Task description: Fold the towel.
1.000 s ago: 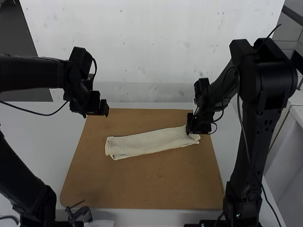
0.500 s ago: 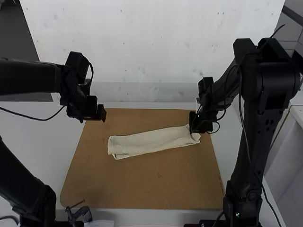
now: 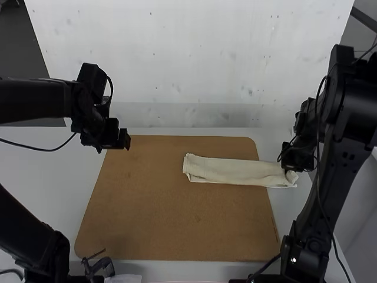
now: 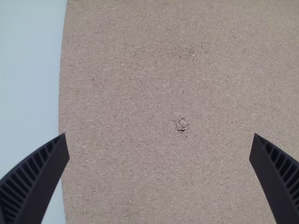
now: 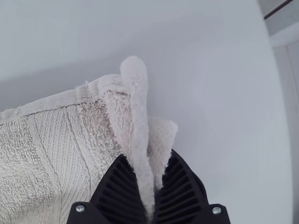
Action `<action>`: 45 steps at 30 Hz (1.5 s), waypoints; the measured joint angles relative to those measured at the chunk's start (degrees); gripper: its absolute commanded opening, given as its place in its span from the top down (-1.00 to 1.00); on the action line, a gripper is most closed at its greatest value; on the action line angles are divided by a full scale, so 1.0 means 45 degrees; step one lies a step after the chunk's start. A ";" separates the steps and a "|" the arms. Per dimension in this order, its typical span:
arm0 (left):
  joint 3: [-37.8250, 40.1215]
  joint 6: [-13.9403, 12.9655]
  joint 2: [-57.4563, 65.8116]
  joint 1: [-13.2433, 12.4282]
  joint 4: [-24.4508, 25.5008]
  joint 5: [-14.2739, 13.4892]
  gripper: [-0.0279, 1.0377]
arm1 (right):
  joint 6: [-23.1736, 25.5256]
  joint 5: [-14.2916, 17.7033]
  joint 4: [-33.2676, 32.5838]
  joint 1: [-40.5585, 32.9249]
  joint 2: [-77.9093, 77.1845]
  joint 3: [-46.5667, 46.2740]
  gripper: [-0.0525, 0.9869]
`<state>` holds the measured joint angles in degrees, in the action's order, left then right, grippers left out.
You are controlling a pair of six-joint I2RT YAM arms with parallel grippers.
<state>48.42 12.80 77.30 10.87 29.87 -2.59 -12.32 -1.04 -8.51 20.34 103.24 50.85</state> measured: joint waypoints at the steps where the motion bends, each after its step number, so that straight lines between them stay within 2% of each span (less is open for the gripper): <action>1: -0.0019 -0.0005 0.0000 -0.0015 -0.0063 0.0015 -0.94 | -0.0083 0.0024 -0.0049 0.0087 -0.0024 0.0092 0.87; 5: -0.0185 -0.0024 -0.0005 -0.0015 -0.0214 0.0058 -0.94 | -0.0209 0.0151 -0.0884 -0.0165 -0.0787 0.0345 0.87; 8: -0.0325 -0.0029 0.0000 -0.0015 -0.0223 0.0102 -0.94 | 0.0063 0.0282 -0.1545 -0.1229 -0.1870 0.0491 0.87; 13: -0.0452 -0.0092 -0.0005 -0.0267 -0.0277 0.0155 -0.94 | 0.1069 0.0423 -0.2064 -0.4328 -0.3113 0.0617 0.87; 19: -0.0631 -0.0418 0.0000 -0.0908 -0.0335 0.0160 -0.94 | 0.2895 0.1195 -0.2234 -0.8476 -0.3065 0.0680 0.87; 25: -0.1025 -0.0743 -0.0311 -0.1384 -0.0321 0.0160 -0.94 | 0.4323 0.1841 -0.2244 -1.0982 -0.1350 0.1690 0.87; 32: -0.1209 -0.0981 -0.0622 -0.1588 -0.0423 0.0204 -0.94 | 0.5289 0.2361 -0.2380 -1.2274 -0.0233 0.2603 0.87; 39: -0.1311 -0.1035 -0.0622 -0.1617 -0.0549 0.0253 -0.94 | 0.5610 0.2919 -0.2380 -1.2599 0.0495 0.3478 0.87; 45: -0.1501 -0.1137 -0.0617 -0.1671 -0.1039 0.0389 -0.94 | 0.5668 0.3079 -0.2429 -1.2614 0.0986 0.3638 0.85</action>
<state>41.67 7.68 74.52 3.36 25.19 -0.84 13.19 12.82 -19.44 -36.42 107.68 67.22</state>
